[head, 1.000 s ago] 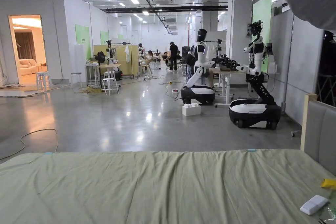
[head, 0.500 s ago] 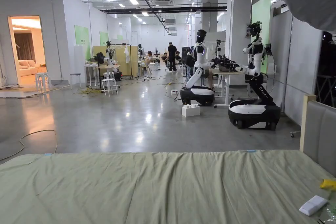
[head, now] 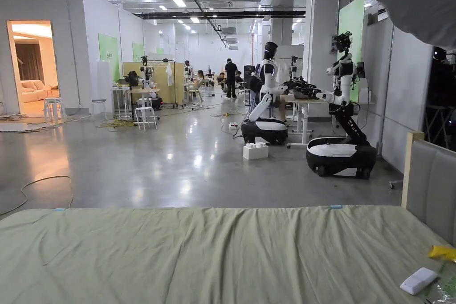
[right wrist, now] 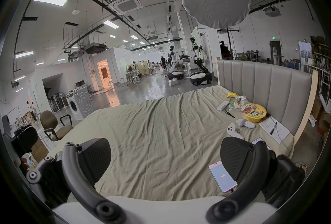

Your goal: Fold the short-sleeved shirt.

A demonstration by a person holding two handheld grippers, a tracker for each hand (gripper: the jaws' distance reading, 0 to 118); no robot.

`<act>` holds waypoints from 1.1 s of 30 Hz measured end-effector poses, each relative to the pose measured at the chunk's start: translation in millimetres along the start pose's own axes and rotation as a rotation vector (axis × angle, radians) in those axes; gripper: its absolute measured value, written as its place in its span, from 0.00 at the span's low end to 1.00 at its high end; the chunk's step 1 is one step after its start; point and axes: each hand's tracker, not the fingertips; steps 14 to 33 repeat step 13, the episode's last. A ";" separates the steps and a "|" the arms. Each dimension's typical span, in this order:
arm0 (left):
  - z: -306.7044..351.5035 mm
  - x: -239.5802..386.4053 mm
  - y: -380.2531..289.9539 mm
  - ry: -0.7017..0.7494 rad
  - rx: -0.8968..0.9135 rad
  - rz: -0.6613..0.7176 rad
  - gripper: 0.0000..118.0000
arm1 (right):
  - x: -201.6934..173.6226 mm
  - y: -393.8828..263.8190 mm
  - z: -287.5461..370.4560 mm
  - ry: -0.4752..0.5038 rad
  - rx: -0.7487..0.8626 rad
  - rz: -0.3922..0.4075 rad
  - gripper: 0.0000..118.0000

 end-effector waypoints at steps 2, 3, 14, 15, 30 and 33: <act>-0.8 -0.5 -0.4 -0.001 -0.003 0.007 1.00 | -1.1 -1.1 -0.6 -0.021 0.019 -0.003 1.00; -0.9 -0.7 -0.5 -0.002 -0.003 0.009 1.00 | -3.0 -2.0 -0.2 -0.065 0.043 0.002 1.00; 1.1 1.9 -1.2 -0.007 0.003 0.010 1.00 | 1.5 -13.3 6.0 0.223 0.206 0.169 1.00; 1.1 1.9 -1.2 -0.007 0.003 0.010 1.00 | 1.5 -13.3 6.0 0.223 0.206 0.169 1.00; 1.1 1.9 -1.2 -0.007 0.003 0.010 1.00 | 1.5 -13.3 6.0 0.223 0.206 0.169 1.00; 1.1 1.9 -1.2 -0.007 0.003 0.010 1.00 | 1.5 -13.3 6.0 0.223 0.206 0.169 1.00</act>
